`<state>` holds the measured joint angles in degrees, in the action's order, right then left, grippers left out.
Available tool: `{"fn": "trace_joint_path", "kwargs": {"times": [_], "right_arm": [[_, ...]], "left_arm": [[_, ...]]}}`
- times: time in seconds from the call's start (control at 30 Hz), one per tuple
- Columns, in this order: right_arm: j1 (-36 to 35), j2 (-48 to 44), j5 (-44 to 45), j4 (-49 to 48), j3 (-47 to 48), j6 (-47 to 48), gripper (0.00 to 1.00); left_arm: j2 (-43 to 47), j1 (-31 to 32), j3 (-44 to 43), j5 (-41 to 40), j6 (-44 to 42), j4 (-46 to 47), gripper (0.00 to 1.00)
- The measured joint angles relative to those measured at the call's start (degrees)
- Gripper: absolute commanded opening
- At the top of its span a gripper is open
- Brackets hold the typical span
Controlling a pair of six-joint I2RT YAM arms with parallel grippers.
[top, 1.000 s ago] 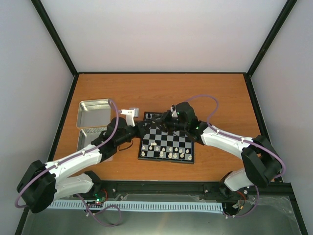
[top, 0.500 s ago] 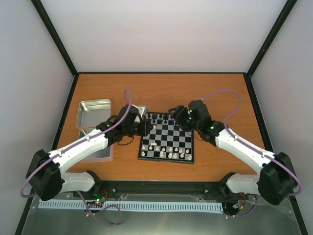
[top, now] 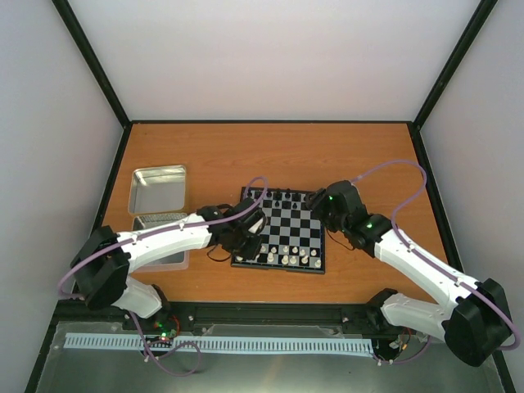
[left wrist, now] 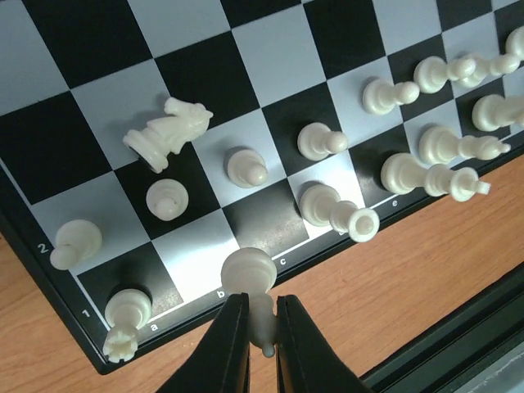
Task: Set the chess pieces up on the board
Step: Place the chess piece on the chessboard.
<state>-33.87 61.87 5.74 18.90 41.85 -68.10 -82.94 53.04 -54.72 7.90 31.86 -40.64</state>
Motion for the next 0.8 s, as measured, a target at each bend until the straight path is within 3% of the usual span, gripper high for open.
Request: {"fn": "trace_joint_path", "kwargs": {"times": [0.5,0.8], "right_arm": [[0.9,0.13,-0.04,0.24,-0.02,1.27,0.66],[1.29,0.13,-0.35,0.22,-0.02,1.68,0.66]], "left_arm": [[-6.69,0.13,-2.56,2.93,-2.86,-0.35,0.04],[-8.57,0.13,-4.66,2.56,-4.52,-0.44,0.32]]}}
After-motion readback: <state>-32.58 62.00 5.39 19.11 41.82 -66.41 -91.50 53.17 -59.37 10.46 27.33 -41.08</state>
